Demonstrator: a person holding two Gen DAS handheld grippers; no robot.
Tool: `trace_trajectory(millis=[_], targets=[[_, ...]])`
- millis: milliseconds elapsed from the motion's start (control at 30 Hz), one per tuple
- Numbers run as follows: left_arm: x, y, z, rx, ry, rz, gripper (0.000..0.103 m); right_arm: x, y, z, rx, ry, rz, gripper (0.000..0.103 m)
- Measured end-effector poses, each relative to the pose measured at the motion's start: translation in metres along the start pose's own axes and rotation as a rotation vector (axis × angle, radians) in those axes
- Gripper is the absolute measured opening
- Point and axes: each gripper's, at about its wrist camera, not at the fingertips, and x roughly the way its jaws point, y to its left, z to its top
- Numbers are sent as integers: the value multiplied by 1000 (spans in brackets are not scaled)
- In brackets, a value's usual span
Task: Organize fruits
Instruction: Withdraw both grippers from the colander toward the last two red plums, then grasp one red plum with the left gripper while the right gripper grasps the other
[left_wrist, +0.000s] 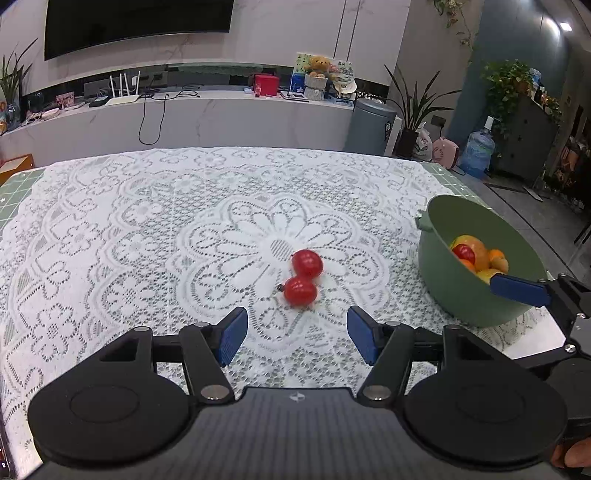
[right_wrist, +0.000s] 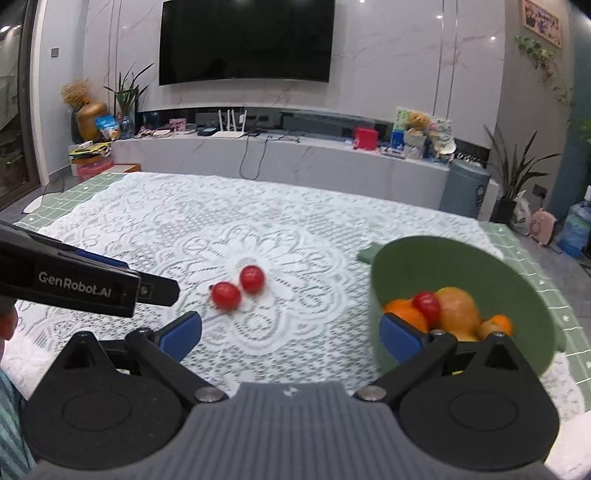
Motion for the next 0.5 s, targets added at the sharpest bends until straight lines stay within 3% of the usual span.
trace_trajectory(millis=[100,167,367,500], targets=[[3,4,-4,-16,9,-2,73,8,6,-1,-23,14,8,96],[4,8,-5,-32,13,-6,73,13,9,-1,-28,34,23,87],[9,17,-6,-68,19,-22,72,26,12,-1,-27,63,39,75],[15,18,-7,-72,33,-30,66,35,11,1,-11,82,42,69]])
